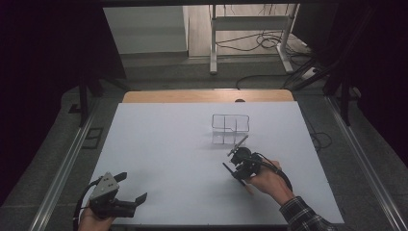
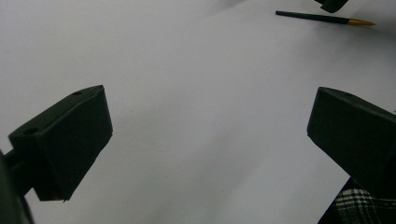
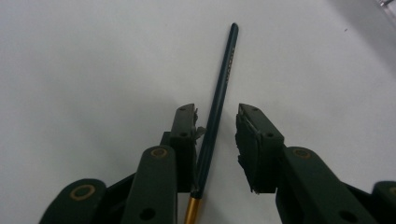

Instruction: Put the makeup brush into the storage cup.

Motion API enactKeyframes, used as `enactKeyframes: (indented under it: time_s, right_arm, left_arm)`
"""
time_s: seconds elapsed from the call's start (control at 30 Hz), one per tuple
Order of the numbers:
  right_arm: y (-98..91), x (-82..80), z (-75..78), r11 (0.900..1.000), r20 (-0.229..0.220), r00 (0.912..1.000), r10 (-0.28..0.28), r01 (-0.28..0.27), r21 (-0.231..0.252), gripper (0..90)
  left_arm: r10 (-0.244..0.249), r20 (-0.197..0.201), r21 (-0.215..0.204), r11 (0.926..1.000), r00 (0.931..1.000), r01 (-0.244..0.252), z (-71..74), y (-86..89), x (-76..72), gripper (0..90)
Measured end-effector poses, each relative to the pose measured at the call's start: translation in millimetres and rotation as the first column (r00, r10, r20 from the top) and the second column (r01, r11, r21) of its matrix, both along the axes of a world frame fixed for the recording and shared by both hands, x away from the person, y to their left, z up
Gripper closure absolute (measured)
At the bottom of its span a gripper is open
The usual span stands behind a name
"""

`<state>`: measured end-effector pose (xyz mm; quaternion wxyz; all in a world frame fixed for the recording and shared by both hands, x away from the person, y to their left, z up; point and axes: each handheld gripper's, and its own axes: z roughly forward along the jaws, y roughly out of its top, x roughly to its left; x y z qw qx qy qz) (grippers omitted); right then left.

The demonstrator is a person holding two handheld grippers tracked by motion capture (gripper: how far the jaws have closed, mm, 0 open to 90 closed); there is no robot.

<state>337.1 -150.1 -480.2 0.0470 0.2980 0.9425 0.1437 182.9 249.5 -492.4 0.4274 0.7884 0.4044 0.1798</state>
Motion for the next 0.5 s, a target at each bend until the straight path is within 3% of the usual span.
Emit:
enactKeyframes:
  time_s: [0.17,0.3,0.5]
  right_arm:
    - [-1.4,-1.9,-5.5,1.0000,-0.018,0.9998,-0.001,0.001,-0.009,71.8]
    - [-0.2,-3.1,-15.5,0.9988,-0.047,0.9989,0.000,-0.003,-0.049,82.6]
    - [-1.2,-2.3,-14.6,0.9989,-0.056,0.9982,-0.019,0.016,-0.044,83.4]
  left_arm:
    - [0.000,0.000,0.000,1.0000,1.0000,0.000,0.0,-0.1,0.0,0.5]
    - [-0.001,0.000,0.001,1.0000,1.0000,0.001,0.0,-0.2,0.0,0.5]
    - [-0.001,0.000,0.001,1.0000,1.0000,0.001,0.0,-0.2,-0.1,0.5]
